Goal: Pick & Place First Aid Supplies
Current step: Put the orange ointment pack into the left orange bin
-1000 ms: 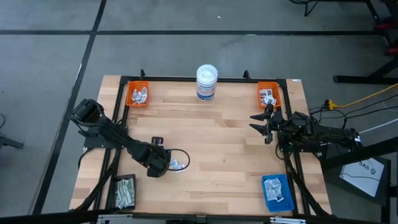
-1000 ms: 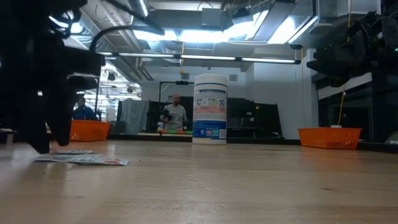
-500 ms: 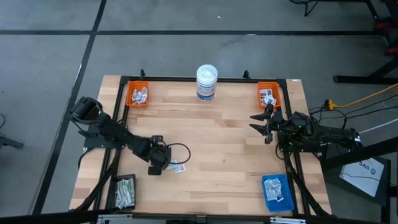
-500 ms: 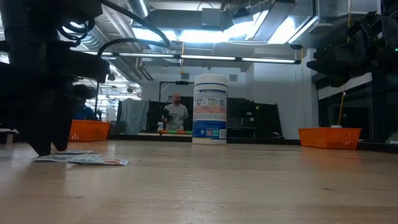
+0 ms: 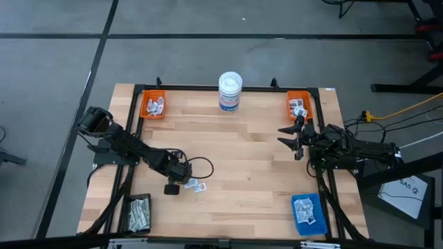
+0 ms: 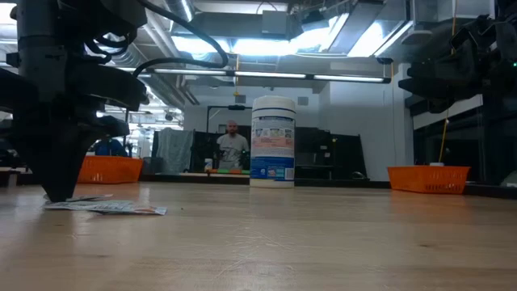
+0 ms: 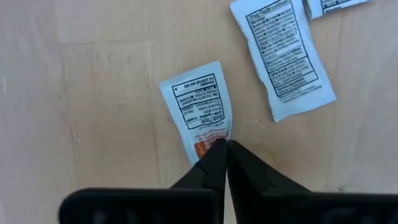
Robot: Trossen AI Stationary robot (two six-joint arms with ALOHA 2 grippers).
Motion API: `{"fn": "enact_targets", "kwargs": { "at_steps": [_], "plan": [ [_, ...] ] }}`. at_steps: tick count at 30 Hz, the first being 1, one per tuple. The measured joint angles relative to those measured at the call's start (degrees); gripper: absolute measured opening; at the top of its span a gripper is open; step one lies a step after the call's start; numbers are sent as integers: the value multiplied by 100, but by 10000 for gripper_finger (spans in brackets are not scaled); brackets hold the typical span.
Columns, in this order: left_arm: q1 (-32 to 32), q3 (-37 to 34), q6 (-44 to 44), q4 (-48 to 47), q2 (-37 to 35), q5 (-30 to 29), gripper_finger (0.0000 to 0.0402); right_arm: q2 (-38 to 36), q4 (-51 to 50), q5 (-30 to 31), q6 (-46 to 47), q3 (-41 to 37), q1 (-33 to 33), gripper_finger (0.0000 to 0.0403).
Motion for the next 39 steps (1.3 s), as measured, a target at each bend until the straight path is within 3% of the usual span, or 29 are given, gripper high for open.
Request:
{"fn": "enact_targets", "kwargs": {
  "at_steps": [14,27,39],
  "plan": [
    [-55,98,198,52,-886,-626,2,0,-2,0,0,1,-1,191],
    [-29,109,428,47,-1782,-1937,2,0,0,1,0,-1,1,191],
    [689,120,1088,45,-2607,-2231,1,-2,0,1,0,-1,-1,191]
  ]
}}
